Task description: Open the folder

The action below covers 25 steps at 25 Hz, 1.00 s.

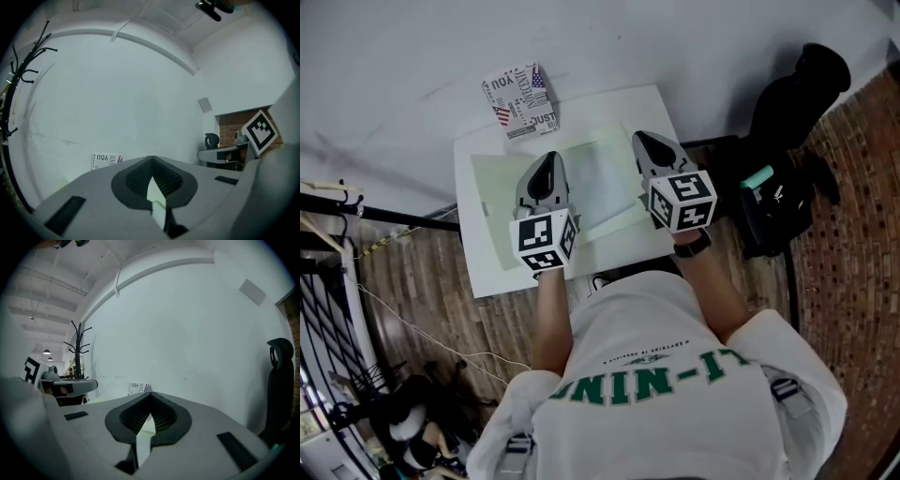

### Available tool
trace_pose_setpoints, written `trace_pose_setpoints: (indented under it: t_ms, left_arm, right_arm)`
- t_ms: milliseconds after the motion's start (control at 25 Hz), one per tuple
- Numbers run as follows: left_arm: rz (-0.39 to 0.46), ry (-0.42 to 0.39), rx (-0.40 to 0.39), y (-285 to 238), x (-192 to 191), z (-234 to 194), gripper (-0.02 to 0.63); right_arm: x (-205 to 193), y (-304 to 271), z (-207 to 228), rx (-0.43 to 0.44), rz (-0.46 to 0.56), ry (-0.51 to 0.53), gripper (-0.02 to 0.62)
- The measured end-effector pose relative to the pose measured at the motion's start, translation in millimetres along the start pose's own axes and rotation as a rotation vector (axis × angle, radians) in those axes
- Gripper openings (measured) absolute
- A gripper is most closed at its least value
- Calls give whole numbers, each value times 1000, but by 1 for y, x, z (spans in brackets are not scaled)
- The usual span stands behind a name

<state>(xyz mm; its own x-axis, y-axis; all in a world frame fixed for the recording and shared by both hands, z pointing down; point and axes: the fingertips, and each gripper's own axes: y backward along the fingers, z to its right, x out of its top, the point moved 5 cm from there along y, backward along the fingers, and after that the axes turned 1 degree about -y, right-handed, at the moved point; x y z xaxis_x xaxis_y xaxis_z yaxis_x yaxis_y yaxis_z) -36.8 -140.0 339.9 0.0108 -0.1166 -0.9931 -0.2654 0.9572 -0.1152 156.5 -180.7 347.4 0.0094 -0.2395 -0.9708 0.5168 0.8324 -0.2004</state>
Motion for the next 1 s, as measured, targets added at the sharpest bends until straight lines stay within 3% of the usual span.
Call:
trace_pose_setpoints:
  t_ms: [440, 1000]
  left_arm:
    - [-10, 33, -35, -9, -3, -7, 14]
    - [12, 26, 20, -12, -14, -28, 14]
  right_arm:
    - [4, -8, 1, -5, -5, 39, 15]
    - [-2, -29, -5, 5, -43, 57, 15]
